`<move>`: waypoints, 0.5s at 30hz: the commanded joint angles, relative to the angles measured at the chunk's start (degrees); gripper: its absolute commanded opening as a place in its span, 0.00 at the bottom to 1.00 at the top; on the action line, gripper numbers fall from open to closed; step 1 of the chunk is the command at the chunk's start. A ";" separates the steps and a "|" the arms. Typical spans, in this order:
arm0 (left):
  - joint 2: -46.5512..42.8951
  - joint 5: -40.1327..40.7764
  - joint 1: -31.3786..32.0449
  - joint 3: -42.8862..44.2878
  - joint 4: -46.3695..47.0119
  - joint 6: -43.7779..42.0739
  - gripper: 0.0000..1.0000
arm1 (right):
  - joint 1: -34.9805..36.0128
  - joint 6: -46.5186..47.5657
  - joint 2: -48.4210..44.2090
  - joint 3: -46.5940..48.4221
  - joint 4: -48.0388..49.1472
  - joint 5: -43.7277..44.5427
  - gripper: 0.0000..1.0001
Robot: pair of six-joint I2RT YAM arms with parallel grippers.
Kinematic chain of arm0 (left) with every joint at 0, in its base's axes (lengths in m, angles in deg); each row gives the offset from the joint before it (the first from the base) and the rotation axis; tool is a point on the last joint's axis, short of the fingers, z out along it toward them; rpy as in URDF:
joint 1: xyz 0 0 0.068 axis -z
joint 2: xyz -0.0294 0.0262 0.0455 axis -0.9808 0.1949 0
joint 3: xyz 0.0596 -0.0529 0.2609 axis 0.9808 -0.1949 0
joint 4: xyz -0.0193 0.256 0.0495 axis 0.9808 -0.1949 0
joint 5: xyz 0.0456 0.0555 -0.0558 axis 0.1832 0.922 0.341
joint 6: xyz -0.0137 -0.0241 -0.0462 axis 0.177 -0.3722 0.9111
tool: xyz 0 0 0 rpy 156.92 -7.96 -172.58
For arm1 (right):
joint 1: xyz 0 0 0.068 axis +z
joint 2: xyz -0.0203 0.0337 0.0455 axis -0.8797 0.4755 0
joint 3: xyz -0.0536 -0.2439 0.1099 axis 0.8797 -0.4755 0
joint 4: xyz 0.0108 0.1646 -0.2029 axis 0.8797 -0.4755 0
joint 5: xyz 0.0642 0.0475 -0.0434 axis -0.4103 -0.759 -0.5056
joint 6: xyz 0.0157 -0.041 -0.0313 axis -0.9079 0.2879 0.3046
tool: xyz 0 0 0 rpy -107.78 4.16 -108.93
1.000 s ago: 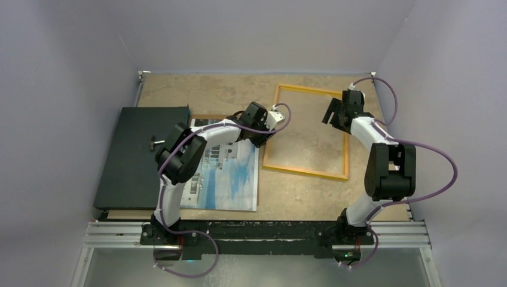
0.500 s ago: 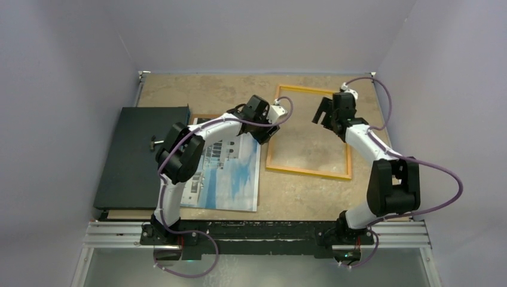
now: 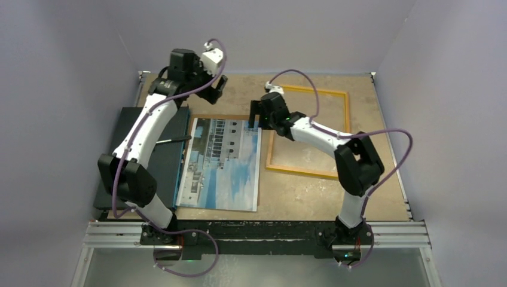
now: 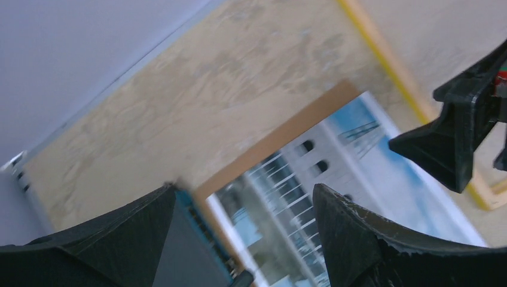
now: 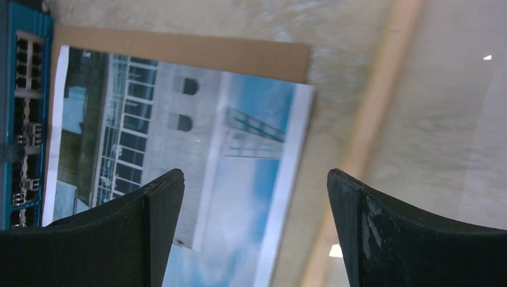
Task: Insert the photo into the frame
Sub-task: Pick up the photo at the center of the board.
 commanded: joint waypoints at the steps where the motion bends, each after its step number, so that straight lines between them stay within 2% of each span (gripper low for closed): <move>1: -2.10 1.23 -6.53 -7.39 -6.11 -6.78 0.82 | 3.60 -2.23 6.47 7.36 -0.85 1.05 0.92; 7: -5.79 2.77 -9.40 -18.51 -5.48 -15.35 0.76 | 4.61 -3.30 11.94 9.30 -0.99 0.18 0.92; 15: -7.41 3.45 -9.33 -30.29 -1.12 -22.83 0.71 | 4.50 -4.49 12.69 6.61 -2.22 -1.24 0.92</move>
